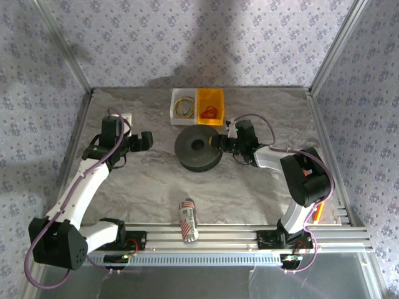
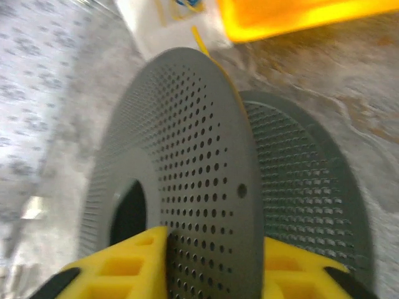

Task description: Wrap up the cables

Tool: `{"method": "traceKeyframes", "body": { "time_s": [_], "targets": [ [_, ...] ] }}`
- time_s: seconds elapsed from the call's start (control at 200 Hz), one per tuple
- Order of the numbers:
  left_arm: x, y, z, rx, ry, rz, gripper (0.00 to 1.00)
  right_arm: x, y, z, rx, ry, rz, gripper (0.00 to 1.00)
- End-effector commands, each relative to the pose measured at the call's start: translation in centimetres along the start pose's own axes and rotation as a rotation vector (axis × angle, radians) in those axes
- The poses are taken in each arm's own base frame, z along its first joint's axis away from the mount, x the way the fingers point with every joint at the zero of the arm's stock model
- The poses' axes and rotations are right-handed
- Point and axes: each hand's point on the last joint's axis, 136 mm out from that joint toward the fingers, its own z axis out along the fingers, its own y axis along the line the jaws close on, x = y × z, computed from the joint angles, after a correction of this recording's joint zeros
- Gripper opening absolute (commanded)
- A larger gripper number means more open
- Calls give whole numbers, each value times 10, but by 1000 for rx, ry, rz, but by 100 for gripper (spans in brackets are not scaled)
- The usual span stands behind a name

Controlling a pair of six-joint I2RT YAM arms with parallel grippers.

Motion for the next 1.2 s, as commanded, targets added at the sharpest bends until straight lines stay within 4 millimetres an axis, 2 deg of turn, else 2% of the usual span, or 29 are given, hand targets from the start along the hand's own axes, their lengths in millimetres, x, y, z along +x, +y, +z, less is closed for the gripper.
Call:
{"method": "traceKeyframes", "body": {
  "time_s": [0.0,0.175,0.24,0.335,0.47,0.61,0.745,0.8,0.869,0.919,1.009,1.119,1.194],
  "targets": [
    [-17,-7,-9,20,-39,-12,100,87,-77,-9,329,274,-49,39],
    [-18,-6,-10,14,-40,-10,100,88,-74,-17,343,282,-72,54],
    [-18,-5,-11,11,-40,-8,100,84,-69,-21,340,279,-90,63],
    [-20,-4,-12,6,-46,-4,100,71,-57,-31,340,259,-130,80],
    [-25,-2,-15,-8,-60,12,100,42,-36,-58,359,207,-214,100],
    [-39,6,-25,-51,-128,28,100,6,-12,-96,386,123,-301,100],
    [-61,18,-42,-104,-310,32,100,-35,1,-146,438,-59,-386,100],
    [-73,25,-50,-142,-413,37,100,-53,-5,-171,503,-183,-409,100],
    [-75,33,-44,-181,-516,96,100,-71,-18,-203,565,-353,-407,100],
    [-70,41,-32,-223,-566,134,100,-83,-32,-225,623,-473,-410,100],
    [-51,65,-9,-323,-532,123,100,-85,-69,-251,743,-595,-398,100],
    [-28,86,13,-385,-452,95,100,-70,-121,-258,858,-587,-345,100],
    [-16,92,27,-397,-423,98,100,-61,-144,-254,864,-573,-309,100]
  ]
}}
